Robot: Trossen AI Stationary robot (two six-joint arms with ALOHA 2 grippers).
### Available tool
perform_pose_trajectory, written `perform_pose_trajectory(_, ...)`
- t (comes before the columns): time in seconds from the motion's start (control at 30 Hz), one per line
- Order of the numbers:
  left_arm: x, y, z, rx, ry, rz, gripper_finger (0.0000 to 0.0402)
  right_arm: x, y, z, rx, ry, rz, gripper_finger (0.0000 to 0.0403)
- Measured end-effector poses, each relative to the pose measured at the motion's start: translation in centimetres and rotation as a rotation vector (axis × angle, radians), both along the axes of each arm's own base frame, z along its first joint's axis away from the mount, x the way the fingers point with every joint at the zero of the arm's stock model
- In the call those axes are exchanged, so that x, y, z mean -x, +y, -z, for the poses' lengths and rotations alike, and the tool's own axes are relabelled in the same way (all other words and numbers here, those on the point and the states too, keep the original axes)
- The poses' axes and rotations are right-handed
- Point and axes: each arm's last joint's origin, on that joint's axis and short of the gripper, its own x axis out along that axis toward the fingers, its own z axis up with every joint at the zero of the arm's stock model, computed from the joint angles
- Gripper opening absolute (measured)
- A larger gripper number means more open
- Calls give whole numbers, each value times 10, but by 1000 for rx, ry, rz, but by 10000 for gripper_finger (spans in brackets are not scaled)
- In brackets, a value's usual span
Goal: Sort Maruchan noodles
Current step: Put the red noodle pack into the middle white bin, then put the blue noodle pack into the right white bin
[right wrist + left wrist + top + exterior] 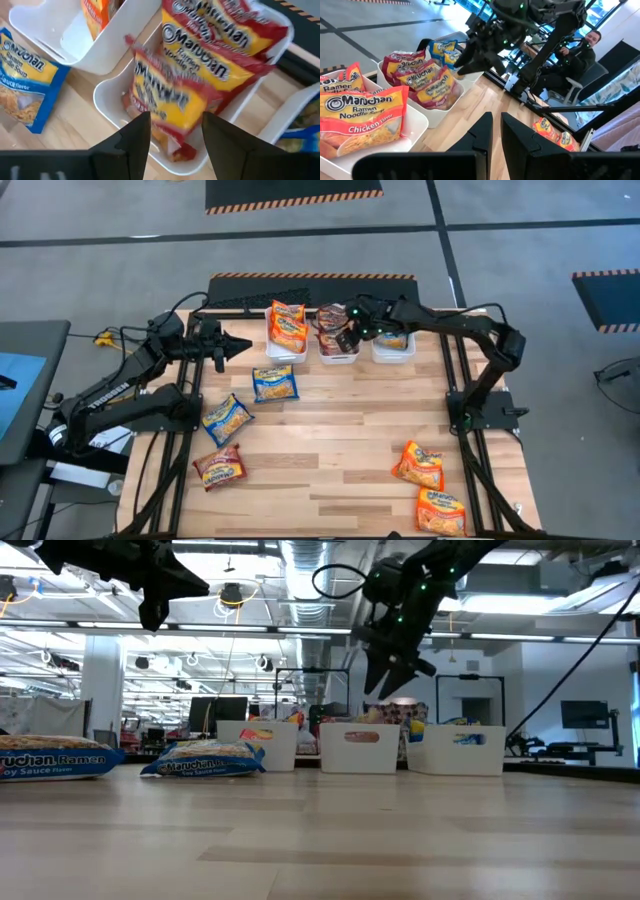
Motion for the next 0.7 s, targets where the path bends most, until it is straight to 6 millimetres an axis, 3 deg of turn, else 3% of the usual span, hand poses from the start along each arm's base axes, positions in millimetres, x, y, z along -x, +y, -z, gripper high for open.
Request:
perform_pose_trajectory(0.27,0,0,0,1,0,0,22,-2,5,-17,-102,-175,-23,195)
perform_pose_trajectory(0.57,0,0,0,17,-5,9,22,-21,25,-8,-182,-211,-67,183)
perform_pose_trajectory(0.7,-1,-3,0,62,-20,99,22,-26,37,-12,-253,-264,-132,180)
